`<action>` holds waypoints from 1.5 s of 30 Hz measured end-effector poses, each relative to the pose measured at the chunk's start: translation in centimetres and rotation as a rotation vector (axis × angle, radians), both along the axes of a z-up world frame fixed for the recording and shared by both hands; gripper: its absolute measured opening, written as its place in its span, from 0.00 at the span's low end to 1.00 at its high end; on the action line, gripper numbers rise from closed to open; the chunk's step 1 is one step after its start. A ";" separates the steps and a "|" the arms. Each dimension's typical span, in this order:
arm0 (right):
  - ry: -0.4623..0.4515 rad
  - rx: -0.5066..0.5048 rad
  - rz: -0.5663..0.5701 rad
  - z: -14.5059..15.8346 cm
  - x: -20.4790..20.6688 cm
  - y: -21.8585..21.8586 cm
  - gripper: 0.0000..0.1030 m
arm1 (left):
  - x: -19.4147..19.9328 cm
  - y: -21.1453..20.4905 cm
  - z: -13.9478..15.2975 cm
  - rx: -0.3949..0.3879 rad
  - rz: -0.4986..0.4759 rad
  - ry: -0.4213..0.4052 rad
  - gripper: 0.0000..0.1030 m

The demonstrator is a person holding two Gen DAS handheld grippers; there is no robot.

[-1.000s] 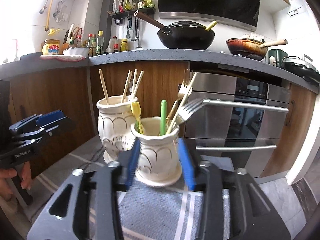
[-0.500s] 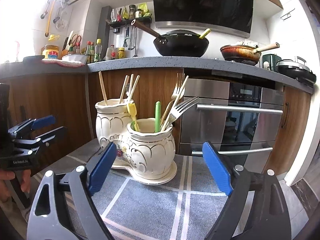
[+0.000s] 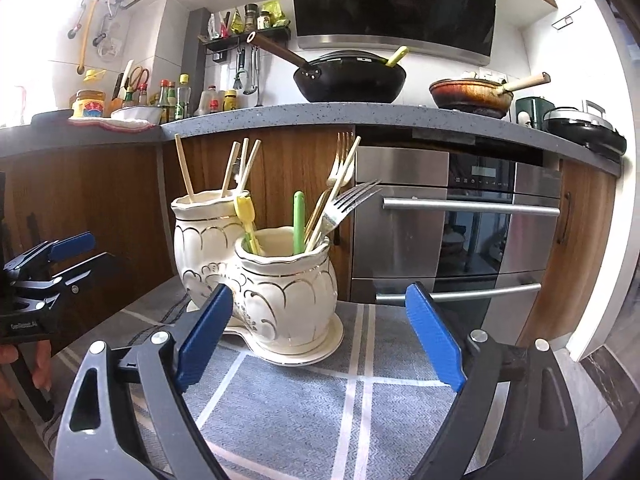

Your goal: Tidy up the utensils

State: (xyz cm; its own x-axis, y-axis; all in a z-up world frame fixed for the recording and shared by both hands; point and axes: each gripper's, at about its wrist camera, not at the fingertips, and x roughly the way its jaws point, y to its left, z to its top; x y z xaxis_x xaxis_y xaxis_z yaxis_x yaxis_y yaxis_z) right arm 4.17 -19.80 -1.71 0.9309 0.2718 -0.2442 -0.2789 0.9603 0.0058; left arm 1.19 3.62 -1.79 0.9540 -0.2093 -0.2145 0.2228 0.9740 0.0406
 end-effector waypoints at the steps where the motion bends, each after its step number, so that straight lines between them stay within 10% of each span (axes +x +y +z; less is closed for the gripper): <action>1: -0.003 -0.002 0.000 0.0 -0.1 0.0 0.84 | 0.0 0.0 0.0 0.001 -0.001 -0.002 0.91; 45: -0.015 -0.001 -0.025 0.0 -0.4 -0.2 0.85 | 0.2 0.1 -0.1 0.001 0.020 0.014 0.95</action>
